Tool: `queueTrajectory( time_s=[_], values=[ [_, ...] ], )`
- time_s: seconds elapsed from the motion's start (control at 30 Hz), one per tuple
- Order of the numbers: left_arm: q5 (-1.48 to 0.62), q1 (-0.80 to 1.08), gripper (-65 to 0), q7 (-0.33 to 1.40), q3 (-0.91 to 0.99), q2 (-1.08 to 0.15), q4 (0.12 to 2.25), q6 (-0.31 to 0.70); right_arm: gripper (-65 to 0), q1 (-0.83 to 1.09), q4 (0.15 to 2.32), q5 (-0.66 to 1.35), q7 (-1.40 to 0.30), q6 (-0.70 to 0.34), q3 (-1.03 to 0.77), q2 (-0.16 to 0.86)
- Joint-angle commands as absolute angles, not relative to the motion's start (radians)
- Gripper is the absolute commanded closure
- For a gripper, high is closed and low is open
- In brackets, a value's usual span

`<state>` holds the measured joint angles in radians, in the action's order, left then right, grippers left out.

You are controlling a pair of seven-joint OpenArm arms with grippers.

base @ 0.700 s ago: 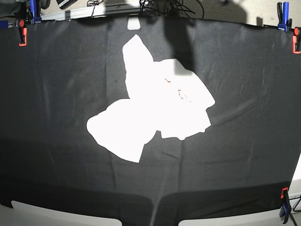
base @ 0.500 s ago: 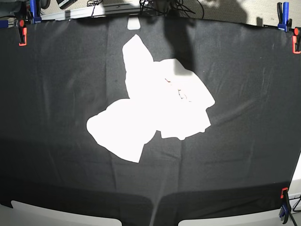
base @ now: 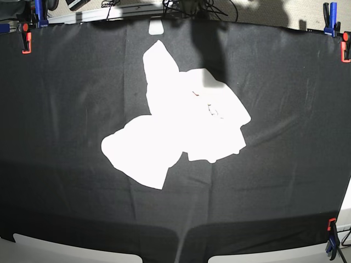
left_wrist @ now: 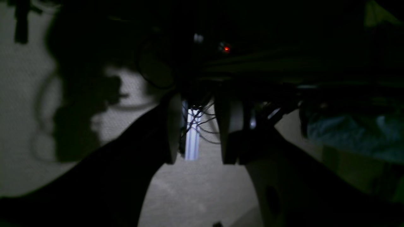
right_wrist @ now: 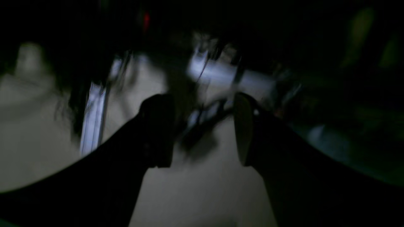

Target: Layout the t-shirt on the table in an organized manner, then fold the t-shirt properly

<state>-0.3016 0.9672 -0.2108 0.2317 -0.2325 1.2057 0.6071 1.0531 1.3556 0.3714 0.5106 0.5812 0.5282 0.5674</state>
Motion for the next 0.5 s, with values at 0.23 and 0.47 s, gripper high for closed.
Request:
queueTrajectory(
  time_s=[0.23,0.47],
  values=[
    [-0.431,1.108,-19.4,-0.232,0.237,-0.239,1.482,0.62,-28.9,1.137,1.5,0.367,0.726,0.691,0.529,0.581],
    [-0.451,1.134,-19.4,-0.08,0.237,-0.239,1.669,0.622,-28.9,1.137,1.565,0.367,0.726,0.691,0.529,0.582]
  ],
)
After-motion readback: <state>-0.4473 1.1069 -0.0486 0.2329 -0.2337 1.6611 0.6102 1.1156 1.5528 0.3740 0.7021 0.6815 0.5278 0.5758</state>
